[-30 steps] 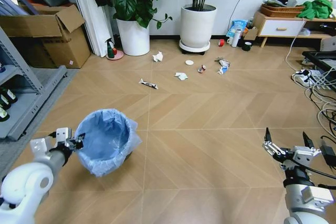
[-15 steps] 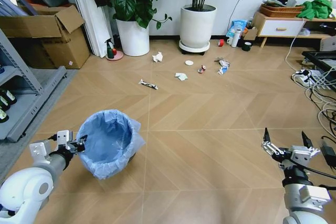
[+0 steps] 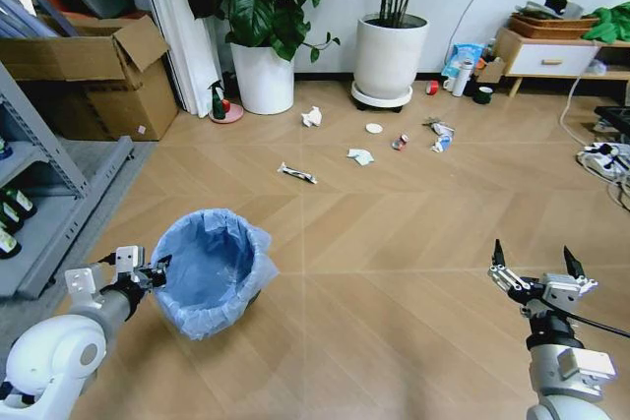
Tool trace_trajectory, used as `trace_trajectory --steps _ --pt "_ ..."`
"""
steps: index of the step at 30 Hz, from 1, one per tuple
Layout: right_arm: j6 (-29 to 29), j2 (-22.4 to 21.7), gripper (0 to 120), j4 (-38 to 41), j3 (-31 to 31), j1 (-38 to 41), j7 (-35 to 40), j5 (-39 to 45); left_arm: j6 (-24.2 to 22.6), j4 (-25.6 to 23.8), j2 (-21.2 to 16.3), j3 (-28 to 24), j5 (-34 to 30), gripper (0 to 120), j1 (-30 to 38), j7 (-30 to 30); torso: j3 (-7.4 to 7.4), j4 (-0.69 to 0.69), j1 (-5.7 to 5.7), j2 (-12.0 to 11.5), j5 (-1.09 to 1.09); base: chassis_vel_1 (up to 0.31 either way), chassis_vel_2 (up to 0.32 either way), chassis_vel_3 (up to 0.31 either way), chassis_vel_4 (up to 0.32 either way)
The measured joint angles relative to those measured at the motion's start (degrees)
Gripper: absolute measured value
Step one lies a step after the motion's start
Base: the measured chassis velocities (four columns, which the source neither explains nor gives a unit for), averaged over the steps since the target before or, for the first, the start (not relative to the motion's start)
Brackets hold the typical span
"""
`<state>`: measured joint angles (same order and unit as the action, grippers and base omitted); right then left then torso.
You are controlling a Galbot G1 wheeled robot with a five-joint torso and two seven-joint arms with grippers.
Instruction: Pick up the trash bin and place the garbage on the floor into it.
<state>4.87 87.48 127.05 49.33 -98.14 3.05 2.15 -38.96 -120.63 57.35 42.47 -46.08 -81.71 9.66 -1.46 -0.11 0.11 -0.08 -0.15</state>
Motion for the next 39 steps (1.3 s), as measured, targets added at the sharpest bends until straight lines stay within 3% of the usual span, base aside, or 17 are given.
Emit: trace_trajectory --steps 18,19,21,39 --pt "0.3 0.5 100 -0.4 -0.1 0.1 -0.2 -0.1 0.2 -0.3 0.3 -0.7 0.8 0 -0.3 -0.8 -0.01 0.00 0.00 0.0 0.00 -0.248 0.349 0.243 -0.345" --pt "0.4 0.6 100 -0.4 -0.1 0.1 -0.2 -0.1 0.2 -0.3 0.4 -0.8 0.8 0 -0.4 -0.8 0.00 -0.02 0.00 0.0 -0.08 -0.248 0.392 0.246 -0.391" --pt "0.4 0.6 100 -0.4 -0.2 0.1 -0.3 -0.1 0.2 -0.3 0.5 -0.9 0.8 0 -0.4 -0.9 -0.01 -0.02 0.00 0.0 0.01 -0.242 0.358 0.232 -0.393" --pt "0.9 0.9 100 -0.9 -0.4 0.1 -0.5 -0.1 0.3 -0.1 1.1 -1.6 1.2 0 -0.5 -1.4 -0.02 -0.03 0.01 0.0 -0.02 -0.248 0.361 0.244 -0.357"
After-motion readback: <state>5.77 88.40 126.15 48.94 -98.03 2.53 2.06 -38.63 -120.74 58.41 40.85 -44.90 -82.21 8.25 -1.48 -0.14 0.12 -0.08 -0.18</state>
